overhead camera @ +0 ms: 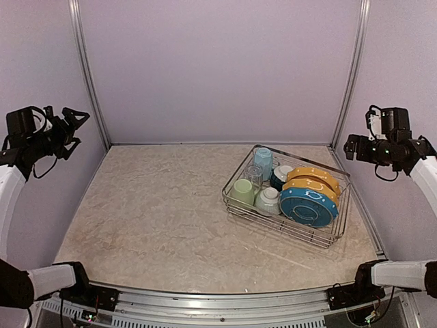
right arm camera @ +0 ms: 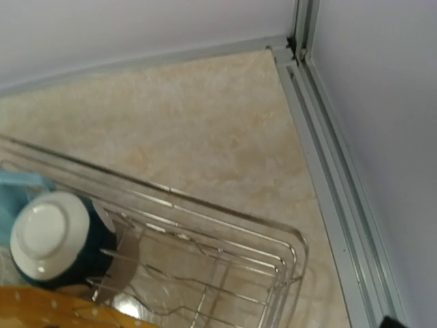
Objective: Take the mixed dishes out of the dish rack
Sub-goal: Grab the plate from the dish rack.
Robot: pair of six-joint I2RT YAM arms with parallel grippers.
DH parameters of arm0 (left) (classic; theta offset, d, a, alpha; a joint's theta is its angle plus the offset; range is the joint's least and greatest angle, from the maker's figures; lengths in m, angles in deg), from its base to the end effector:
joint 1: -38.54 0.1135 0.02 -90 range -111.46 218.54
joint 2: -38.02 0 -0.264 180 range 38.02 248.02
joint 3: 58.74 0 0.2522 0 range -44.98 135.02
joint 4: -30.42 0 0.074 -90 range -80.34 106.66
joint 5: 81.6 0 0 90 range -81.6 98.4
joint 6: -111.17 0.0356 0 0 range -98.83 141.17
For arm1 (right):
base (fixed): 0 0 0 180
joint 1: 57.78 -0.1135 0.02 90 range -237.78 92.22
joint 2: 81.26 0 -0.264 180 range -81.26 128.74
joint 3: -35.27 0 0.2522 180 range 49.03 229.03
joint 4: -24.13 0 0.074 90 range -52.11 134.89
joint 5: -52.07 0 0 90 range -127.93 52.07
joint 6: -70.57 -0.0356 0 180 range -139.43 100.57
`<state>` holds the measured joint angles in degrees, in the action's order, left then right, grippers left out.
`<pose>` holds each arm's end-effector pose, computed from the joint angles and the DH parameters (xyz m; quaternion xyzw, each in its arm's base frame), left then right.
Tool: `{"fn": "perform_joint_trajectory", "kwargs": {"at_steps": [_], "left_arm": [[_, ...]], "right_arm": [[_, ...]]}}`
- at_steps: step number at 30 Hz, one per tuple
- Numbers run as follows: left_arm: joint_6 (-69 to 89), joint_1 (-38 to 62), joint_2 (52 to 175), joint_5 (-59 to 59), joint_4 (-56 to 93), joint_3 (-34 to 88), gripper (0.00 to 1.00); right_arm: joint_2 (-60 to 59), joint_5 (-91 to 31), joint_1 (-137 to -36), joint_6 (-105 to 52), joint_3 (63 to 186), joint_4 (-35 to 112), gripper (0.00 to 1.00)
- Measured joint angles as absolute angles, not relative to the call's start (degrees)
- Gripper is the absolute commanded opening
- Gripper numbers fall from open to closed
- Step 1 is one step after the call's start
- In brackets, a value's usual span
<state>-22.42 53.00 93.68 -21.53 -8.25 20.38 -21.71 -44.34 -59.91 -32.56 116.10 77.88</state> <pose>0.2016 0.0336 0.4044 -0.2353 0.7472 -0.3461 0.5163 0.2135 0.0040 0.3739 0.1107 0.8686 0.0152 0.4827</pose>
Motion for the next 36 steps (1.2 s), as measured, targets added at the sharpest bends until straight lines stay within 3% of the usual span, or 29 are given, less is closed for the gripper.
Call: {"fn": "perform_joint_trajectory", "kwargs": {"at_steps": [7, 14, 21, 29, 36], "left_arm": [[-22.1, 50.4, 95.1, -28.0, -9.3, 19.4, 0.99], [-16.5, 34.0, 97.6, -22.1, -14.3, 21.4, 0.99], [-13.6, 25.5, 102.3, -15.4, -15.6, 22.1, 0.99], [-11.7, 19.9, 106.2, -11.7, -15.0, 23.0, 0.99], [-11.3, 19.2, 107.4, -9.6, -14.5, 23.8, 0.99]], "right_arm": [[-19.5, -41.6, -59.8, -28.2, 116.3, 80.3, 1.0], [-16.6, -35.8, -63.5, -25.4, 116.9, 84.3, 1.0], [-16.6, -31.8, -72.9, -23.7, 121.2, 87.8, 0.99], [-14.3, -31.1, -84.2, -22.0, 122.3, 92.1, 0.92], [-11.0, -32.8, -90.9, -21.0, 122.3, 95.3, 0.75]]}}
